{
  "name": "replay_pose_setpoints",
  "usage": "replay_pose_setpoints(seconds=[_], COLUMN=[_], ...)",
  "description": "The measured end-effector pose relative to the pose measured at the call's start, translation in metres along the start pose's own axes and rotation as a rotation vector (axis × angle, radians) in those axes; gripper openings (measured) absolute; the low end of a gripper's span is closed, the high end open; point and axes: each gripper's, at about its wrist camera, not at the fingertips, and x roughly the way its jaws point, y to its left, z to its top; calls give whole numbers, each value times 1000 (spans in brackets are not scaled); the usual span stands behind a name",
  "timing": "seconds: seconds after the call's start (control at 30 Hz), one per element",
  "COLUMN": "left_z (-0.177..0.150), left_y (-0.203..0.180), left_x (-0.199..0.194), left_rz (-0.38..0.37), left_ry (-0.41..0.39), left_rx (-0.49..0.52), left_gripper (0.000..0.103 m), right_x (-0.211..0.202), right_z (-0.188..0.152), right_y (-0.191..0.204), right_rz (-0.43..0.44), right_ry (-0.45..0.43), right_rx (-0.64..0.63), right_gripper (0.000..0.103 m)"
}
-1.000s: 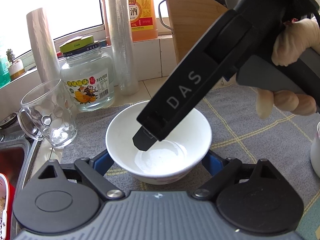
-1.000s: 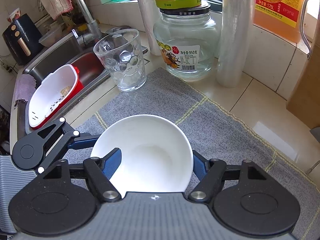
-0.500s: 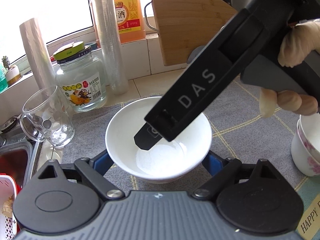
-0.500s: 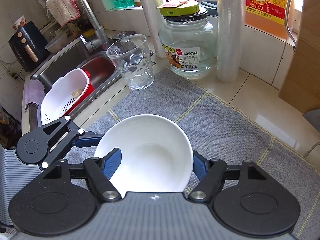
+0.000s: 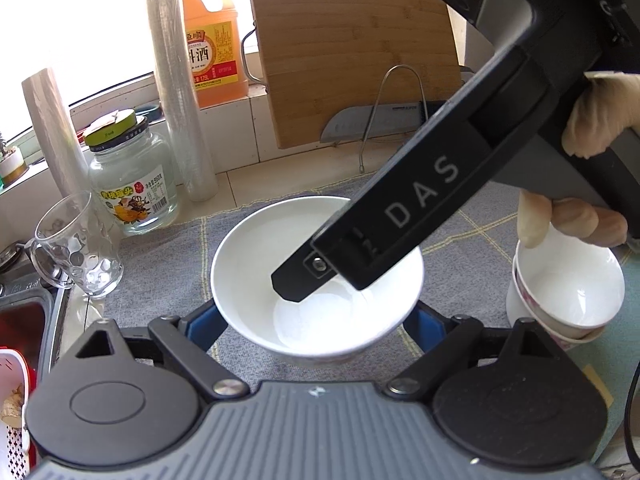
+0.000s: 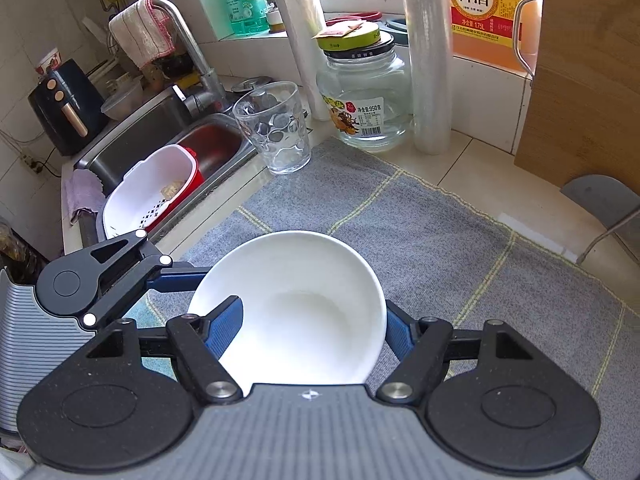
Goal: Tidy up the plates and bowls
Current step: 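Lift the stacked bowls with the right gripper and carry them to the flower-print bowl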
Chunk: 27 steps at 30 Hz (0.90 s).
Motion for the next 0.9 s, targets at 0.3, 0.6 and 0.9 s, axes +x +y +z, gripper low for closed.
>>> replay_pose_setpoints(seconds=[0.3,0.6,0.9], left_z=[7,16,22], left_y=[-31,-65,-100], left_x=[-25,-41,-45], left_rz=[-39,-84,-144], left_ry=[-13,-23,-34], left_rx=[33,70,114], left_gripper=[93,93,93], right_x=[-37,-73,-104], right_z=[-28,-61,-92], right_y=[-3,-6,-18], right_rz=[-10,-39,-81], right_ry=[-17,-33,-54], right_rx=[27,40,85], right_gripper=[79,79,79])
